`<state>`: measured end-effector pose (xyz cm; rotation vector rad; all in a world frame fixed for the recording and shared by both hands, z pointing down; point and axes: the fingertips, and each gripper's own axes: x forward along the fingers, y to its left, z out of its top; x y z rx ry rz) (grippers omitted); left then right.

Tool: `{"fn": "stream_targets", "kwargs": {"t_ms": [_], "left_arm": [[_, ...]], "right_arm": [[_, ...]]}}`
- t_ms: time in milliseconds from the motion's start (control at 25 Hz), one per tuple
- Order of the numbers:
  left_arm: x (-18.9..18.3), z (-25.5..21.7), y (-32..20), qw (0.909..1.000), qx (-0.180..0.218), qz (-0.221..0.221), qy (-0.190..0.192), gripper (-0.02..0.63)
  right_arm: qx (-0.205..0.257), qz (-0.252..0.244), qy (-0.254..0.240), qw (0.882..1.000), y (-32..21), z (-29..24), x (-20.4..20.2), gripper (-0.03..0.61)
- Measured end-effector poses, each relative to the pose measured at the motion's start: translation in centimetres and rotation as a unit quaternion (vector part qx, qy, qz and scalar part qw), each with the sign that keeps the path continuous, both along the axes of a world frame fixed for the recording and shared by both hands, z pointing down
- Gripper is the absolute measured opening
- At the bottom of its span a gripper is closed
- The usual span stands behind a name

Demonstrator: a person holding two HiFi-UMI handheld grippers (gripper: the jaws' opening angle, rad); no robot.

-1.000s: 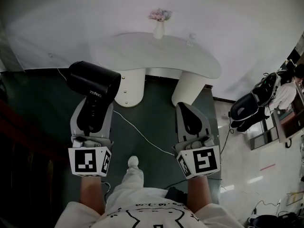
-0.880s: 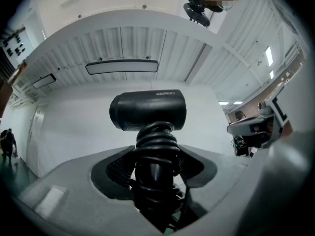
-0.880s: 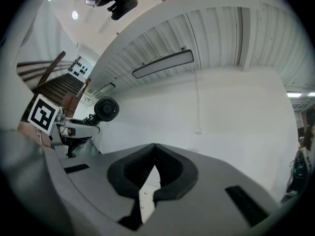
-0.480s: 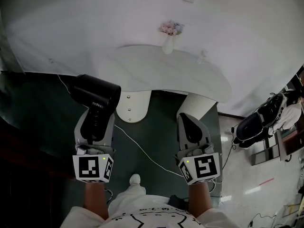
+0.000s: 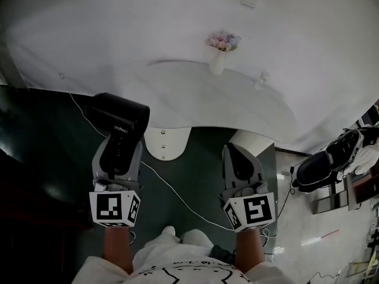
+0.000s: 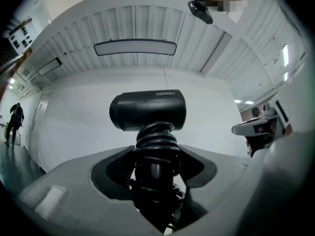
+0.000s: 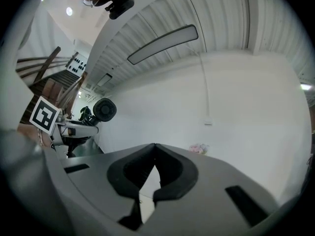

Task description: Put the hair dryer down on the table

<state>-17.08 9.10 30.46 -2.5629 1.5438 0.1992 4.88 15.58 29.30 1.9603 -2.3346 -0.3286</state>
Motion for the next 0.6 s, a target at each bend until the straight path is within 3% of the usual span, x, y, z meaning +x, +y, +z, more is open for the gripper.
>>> {"fn": "stream_targets", "kwargs": {"t_ms": [400,600], "left_arm": [[3.0,0.9,-6.6,0.9997,-0.016,-0.012,-0.013,0.259],[4.6,0.3,-11.6,0.999,-0.015,-0.037,-0.02,0.259]], "right_arm": [[-0.007,-0.011,-0.014,1.0,-7.2,0.5,3.8,0.002],[0.001,-0.035,-0.019,0.999,-13.6,0.1,5.7,0.002]]}}
